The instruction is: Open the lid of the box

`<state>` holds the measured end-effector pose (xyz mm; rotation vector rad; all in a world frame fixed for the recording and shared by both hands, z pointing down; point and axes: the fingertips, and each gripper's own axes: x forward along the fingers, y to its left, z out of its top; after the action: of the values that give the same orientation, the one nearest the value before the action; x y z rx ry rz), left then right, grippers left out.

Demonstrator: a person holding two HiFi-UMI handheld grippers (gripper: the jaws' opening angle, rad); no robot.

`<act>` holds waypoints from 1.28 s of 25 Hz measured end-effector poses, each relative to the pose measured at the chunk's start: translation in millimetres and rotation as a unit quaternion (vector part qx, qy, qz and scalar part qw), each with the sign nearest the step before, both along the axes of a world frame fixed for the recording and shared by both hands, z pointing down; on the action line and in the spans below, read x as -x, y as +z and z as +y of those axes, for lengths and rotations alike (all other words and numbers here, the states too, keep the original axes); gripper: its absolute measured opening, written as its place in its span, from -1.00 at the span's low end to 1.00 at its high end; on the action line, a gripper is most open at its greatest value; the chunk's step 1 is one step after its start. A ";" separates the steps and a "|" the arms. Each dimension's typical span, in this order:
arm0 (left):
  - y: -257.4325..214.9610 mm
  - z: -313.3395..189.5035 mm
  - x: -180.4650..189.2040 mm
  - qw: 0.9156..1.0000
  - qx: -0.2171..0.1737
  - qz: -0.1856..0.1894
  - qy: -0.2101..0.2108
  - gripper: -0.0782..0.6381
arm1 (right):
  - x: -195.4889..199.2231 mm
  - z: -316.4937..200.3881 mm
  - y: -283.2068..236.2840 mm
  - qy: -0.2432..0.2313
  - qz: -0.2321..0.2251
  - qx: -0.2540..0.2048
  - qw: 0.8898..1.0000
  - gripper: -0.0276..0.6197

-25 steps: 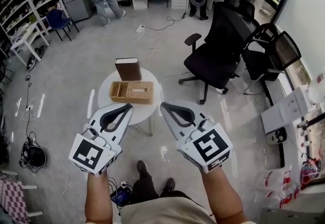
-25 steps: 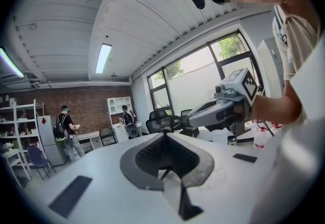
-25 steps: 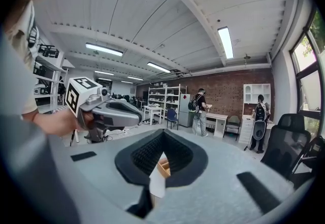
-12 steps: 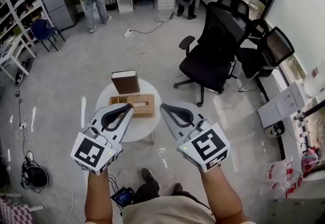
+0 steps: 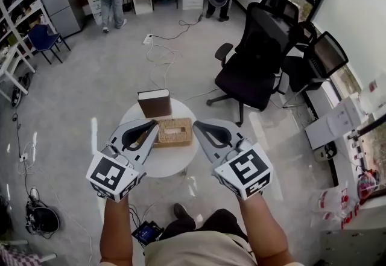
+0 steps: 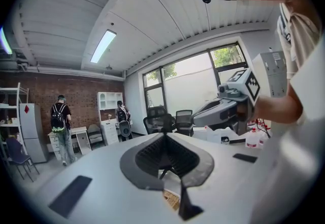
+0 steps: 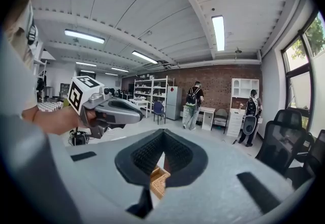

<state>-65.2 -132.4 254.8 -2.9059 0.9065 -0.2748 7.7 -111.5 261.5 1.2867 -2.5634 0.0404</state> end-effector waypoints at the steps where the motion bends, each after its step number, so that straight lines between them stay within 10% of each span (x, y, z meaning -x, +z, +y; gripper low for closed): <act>1: 3.3 -4.6 2.7 1.000 0.002 0.001 0.001 -0.74 | 1.8 -4.5 2.8 0.001 0.002 0.000 1.000 -0.94; 32: 173.3 -170.7 16.4 0.987 0.135 -0.020 -0.079 -0.74 | -17.4 -184.1 142.4 -0.061 -0.006 0.106 0.992 -0.94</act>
<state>-81.6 -303.1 428.1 -3.0582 1.1814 -0.5020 25.1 -295.7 403.9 1.0535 -2.5610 0.2879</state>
